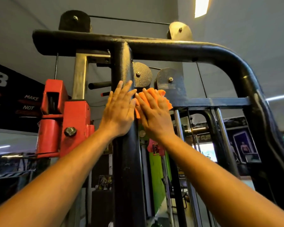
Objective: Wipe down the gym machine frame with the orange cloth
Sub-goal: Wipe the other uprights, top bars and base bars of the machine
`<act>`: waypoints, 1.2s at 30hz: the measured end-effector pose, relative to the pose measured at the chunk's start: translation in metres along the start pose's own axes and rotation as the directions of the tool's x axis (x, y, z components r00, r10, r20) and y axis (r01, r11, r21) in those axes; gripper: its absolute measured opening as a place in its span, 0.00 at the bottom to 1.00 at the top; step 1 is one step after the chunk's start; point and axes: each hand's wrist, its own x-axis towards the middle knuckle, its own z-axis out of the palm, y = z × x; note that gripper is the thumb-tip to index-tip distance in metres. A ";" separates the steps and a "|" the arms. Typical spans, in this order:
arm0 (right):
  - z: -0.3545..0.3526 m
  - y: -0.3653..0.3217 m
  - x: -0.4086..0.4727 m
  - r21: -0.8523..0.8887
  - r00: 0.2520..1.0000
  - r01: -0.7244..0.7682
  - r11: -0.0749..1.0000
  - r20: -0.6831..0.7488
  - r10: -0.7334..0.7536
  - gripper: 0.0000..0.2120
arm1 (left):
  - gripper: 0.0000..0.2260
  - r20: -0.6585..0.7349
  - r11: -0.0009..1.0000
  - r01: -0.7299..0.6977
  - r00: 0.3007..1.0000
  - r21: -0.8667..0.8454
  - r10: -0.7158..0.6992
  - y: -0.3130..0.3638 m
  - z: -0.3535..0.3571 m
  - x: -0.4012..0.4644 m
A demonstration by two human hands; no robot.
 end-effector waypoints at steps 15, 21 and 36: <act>-0.095 0.084 0.021 0.081 0.975 -0.201 0.976 0.114 0.191 0.27 | 0.27 0.108 0.973 -0.070 0.993 0.218 0.047 0.025 -0.005 0.030; -0.047 0.078 0.039 -0.008 0.959 -0.227 0.974 0.173 0.225 0.33 | 0.26 0.144 0.932 -0.091 0.989 0.350 0.043 0.038 0.014 0.077; -0.046 0.128 0.021 -0.039 0.972 0.016 0.999 0.234 -0.006 0.33 | 0.31 0.061 0.839 -0.053 0.998 0.542 0.024 0.031 0.030 0.078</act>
